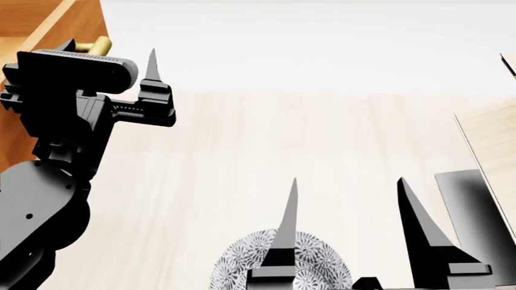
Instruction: Close the top drawer of the cabinet.
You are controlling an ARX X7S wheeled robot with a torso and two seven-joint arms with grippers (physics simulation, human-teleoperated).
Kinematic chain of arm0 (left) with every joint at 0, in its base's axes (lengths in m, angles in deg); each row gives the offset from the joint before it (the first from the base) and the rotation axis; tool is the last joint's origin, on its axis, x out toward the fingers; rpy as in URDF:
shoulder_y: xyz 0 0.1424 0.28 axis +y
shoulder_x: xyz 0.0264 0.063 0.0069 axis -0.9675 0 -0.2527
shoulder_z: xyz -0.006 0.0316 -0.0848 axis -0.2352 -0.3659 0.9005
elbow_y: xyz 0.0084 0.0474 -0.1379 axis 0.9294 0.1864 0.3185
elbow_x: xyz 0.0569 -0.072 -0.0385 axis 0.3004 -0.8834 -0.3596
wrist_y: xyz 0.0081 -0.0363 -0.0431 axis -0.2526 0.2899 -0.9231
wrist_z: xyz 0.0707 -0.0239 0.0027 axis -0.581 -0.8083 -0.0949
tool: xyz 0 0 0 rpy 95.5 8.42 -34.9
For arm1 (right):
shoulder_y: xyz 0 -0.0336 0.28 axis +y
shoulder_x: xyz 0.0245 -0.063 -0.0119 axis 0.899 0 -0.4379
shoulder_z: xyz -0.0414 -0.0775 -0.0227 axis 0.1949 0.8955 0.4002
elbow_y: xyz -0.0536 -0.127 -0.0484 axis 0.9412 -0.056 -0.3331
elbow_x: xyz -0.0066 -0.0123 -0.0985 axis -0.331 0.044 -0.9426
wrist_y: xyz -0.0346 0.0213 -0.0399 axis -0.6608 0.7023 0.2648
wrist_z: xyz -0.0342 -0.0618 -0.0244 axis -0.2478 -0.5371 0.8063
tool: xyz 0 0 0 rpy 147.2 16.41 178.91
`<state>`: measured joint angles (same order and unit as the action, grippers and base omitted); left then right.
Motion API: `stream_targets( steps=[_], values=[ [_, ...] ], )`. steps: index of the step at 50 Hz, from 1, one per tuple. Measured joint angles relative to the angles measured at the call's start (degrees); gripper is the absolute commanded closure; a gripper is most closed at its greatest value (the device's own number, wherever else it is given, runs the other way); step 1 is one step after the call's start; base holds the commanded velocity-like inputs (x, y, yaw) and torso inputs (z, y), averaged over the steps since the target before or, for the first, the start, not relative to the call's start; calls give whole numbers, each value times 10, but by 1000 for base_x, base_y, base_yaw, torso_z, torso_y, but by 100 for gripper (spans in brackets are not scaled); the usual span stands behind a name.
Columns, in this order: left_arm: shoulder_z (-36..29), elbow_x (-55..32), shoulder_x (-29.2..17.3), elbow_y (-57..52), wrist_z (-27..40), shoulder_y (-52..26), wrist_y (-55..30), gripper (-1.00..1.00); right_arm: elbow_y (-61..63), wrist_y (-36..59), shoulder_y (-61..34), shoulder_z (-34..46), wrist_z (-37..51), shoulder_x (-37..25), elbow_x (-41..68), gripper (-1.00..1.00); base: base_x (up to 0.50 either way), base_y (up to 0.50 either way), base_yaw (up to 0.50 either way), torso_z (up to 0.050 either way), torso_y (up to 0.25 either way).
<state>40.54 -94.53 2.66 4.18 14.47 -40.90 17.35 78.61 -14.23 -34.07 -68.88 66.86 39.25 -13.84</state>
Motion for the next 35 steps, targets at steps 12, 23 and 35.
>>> stream_targets(
  steps=[12,23,35],
  values=[
    [10,-5,-20,-9,7,1,-6,-100,-1,-3,-3,7,6,-5,2,-100,0,0,0,0,1],
    [18,-9,-38,-15,12,0,-13,-100,-2,-4,-7,14,12,-9,5,-100,0,0,0,0,0],
    [30,-13,-62,-22,19,-2,-23,-100,0,-5,-10,20,19,-15,9,-100,0,0,0,0,1]
  ],
)
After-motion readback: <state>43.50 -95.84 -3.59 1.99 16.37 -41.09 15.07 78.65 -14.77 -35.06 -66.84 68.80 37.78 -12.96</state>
